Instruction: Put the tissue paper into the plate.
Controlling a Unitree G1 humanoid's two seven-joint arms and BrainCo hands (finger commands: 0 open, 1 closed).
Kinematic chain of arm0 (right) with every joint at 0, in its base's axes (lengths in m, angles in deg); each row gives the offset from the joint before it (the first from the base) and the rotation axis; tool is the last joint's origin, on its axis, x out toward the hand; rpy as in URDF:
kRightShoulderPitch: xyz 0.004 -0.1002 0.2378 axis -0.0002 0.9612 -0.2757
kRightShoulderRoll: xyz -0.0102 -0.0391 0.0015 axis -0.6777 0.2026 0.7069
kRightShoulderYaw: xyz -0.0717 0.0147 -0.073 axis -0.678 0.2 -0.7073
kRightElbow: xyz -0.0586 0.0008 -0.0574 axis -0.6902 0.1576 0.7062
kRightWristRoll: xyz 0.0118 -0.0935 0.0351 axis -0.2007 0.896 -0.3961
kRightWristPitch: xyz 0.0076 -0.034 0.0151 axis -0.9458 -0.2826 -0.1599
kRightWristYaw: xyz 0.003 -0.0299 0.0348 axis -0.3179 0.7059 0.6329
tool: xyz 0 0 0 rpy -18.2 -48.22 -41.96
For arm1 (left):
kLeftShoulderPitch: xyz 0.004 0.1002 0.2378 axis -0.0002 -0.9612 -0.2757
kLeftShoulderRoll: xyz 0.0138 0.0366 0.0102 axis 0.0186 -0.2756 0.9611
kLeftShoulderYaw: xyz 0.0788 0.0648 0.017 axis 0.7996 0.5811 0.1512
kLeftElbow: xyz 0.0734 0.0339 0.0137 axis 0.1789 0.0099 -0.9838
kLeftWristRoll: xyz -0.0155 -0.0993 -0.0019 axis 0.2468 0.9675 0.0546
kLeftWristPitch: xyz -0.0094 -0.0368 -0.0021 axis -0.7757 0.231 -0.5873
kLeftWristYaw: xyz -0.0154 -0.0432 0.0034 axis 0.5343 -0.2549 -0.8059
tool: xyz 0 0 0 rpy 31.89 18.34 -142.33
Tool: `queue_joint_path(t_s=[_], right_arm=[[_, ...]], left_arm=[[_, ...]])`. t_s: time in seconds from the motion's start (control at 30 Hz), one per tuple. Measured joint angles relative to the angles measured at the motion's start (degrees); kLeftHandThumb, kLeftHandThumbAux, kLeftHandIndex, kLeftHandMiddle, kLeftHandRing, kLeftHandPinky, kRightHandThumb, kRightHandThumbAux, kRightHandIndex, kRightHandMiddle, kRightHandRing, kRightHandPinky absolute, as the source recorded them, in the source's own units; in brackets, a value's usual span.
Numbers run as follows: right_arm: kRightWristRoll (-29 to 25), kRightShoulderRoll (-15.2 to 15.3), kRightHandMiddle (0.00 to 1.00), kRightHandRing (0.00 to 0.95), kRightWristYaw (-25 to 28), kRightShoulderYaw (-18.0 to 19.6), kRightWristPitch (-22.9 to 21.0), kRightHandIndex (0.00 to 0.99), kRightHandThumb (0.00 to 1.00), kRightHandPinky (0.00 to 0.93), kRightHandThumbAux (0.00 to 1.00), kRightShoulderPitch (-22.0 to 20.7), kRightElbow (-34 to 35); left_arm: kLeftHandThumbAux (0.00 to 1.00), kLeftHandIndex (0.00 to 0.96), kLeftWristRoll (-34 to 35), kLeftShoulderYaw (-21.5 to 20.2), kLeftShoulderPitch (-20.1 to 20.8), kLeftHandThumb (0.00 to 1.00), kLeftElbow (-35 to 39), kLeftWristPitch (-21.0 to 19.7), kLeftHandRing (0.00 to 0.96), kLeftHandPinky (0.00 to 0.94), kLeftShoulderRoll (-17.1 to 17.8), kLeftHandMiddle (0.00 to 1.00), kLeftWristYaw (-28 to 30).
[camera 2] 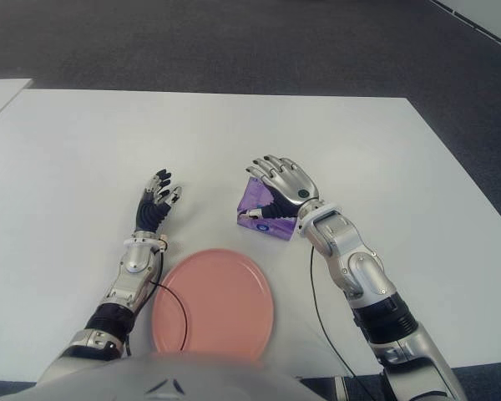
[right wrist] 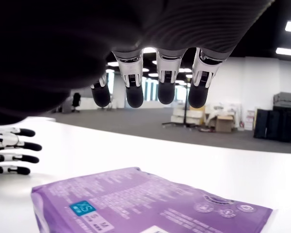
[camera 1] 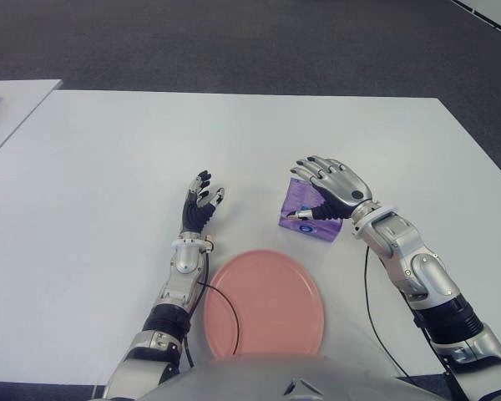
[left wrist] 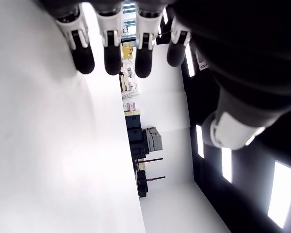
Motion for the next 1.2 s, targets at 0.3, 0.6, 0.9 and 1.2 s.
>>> queue_joint_path(t_s=[0.3, 0.6, 0.9, 1.2], right_arm=[[2.26, 0.18, 0.0, 0.0, -0.37, -1.12, 0.08, 0.0, 0.278, 0.0, 0.187, -0.36, -3.53], [5.01, -0.18, 0.0, 0.0, -2.34, -3.98, 0.06, 0.0, 0.299, 0.0, 0.182, -1.63, -10.44], [7.0, -0.8, 0.0, 0.0, -6.04, -6.42, -1.18, 0.0, 0.327, 0.0, 0.168, -4.14, -17.08], [7.49, -0.99, 0.0, 0.0, -8.64, -8.02, -2.85, 0.0, 0.328, 0.0, 0.161, -4.55, -19.22]], left_arm=[[0.605, 0.126, -0.05, -0.03, -0.16, 0.239, 0.13, 0.0, 0.137, 0.147, 0.05, 0.157, -0.26], [0.606, 0.133, -0.01, -0.03, -0.24, 0.256, 0.25, -0.02, 0.138, 0.15, 0.04, 0.158, -0.26], [0.605, 0.131, -0.03, -0.02, -0.31, 0.252, 0.29, 0.05, 0.136, 0.146, 0.1, 0.157, -0.26], [0.617, 0.137, -0.03, -0.05, -0.8, 0.252, 0.78, -0.02, 0.147, 0.159, 0.36, 0.169, -0.26]])
